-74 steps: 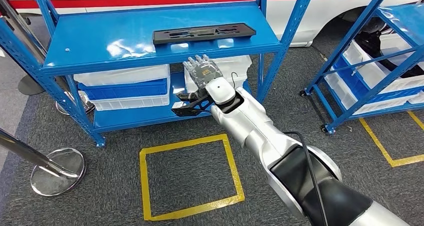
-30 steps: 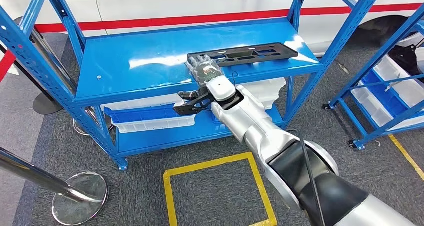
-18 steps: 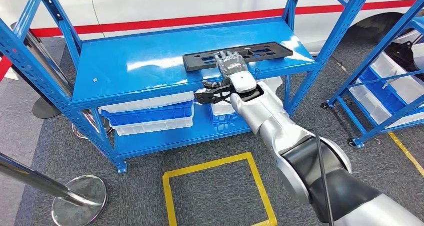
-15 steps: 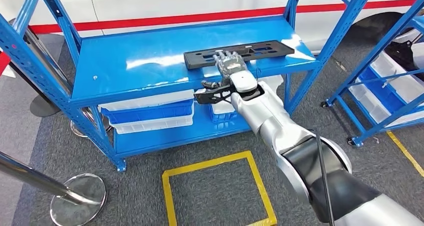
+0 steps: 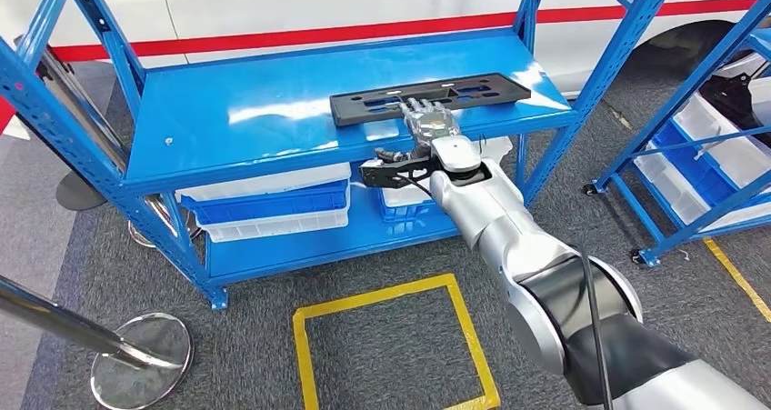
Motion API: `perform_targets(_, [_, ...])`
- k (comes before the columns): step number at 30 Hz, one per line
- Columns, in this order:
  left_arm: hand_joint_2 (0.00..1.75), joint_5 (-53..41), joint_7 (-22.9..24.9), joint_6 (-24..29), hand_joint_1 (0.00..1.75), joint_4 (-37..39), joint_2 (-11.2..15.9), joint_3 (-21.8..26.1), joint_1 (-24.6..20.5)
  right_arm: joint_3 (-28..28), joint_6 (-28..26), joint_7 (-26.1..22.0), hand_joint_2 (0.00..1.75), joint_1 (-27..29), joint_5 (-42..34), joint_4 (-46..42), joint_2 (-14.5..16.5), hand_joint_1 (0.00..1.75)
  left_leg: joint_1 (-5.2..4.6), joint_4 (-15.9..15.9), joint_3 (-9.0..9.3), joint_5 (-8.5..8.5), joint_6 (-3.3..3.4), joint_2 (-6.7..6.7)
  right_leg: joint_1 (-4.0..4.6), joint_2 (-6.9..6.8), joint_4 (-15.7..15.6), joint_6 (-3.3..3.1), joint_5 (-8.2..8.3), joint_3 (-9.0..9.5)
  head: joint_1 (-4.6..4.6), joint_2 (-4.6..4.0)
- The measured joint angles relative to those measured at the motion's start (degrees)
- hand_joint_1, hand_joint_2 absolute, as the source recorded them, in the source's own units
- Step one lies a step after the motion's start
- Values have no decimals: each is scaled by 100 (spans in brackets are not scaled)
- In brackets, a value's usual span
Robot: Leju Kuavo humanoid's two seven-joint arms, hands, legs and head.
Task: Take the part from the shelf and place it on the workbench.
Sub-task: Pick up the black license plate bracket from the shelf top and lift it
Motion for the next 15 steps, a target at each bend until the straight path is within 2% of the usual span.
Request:
perform_targets(2, [0, -20, 2, -2, 0, 0, 2, 32, 2, -190, -151, -188, 175, 78, -196, -43, 9, 0, 1, -39, 20, -6, -73, 0, -4, -4, -92, -66, 49, 39, -2, 0])
perform_targets(3, [0, -31, 5, -2, 0, -1, 7, 41, 4, -291, -223, -270, 175, 112, -282, -71, 16, 0, -4, 34, -7, -76, -88, 1, -7, -10, -147, -109, 79, 69, -3, 0])
perform_targets(4, [0, -45, 8, -3, 0, -1, 12, 45, 5, -384, -297, -345, 175, 140, -351, -98, 24, 0, -10, 230, -91, -211, -86, 2, -6, -15, -196, -152, 106, 94, -3, 0])
perform_targets(6, [0, -71, 8, -6, 0, -1, 19, 52, 8, -547, -435, -541, 175, 222, -541, -153, 31, 0, -38, 939, -403, -582, -51, 3, 38, -17, -212, -213, 120, 99, -4, 0])
perform_targets(7, [0, -82, 6, -8, 0, 0, 20, 56, 10, -635, -476, -707, 175, 292, -711, -188, 32, 0, -58, 1284, -555, -711, -36, 3, 72, -15, -202, -236, 115, 95, -3, 0])
perform_targets(8, [0, -95, 1, -11, 0, 0, 21, 62, 12, -745, -483, -908, 175, 377, -937, -232, 34, 0, -85, 1477, -636, -744, -14, 3, 107, -12, -189, -256, 107, 94, -4, 0])
perform_targets(9, [0, -109, -4, -15, 0, 0, 23, 70, 12, -885, -450, -1116, 175, 459, -1195, -277, 34, 0, -113, 1449, -612, -669, 18, 3, 138, -7, -174, -273, 98, 95, -3, 0])
perform_targets(10, [0, -126, -9, -20, 0, -1, 25, 78, 12, -1055, -402, -1297, 175, 529, -1444, -326, 35, 0, -145, 1210, -486, -510, 63, 1, 166, -1, -155, -285, 88, 96, -4, 0])
perform_targets(12, [0, -167, -14, -27, 0, -2, 36, 95, 10, -1434, -323, -1495, 175, 620, -1785, -434, 32, 0, -213, 447, -98, -206, 195, -1, 213, 4, -102, -288, 57, 83, -3, 0])
perform_targets(14, [0, -204, -20, -28, 0, -2, 45, 117, 7, -1743, -314, -1529, 175, 674, -1913, -523, 18, 0, -251, 18, 120, -104, 285, 1, 231, 3, -59, -263, 38, 53, 0, 0])
perform_targets(15, [0, -218, -22, -28, 0, -2, 46, 133, 9, -1861, -315, -1527, 175, 697, -1940, -558, 9, 0, -256, -12, 138, -107, 298, 4, 232, 3, -52, -244, 39, 42, -1, 0])
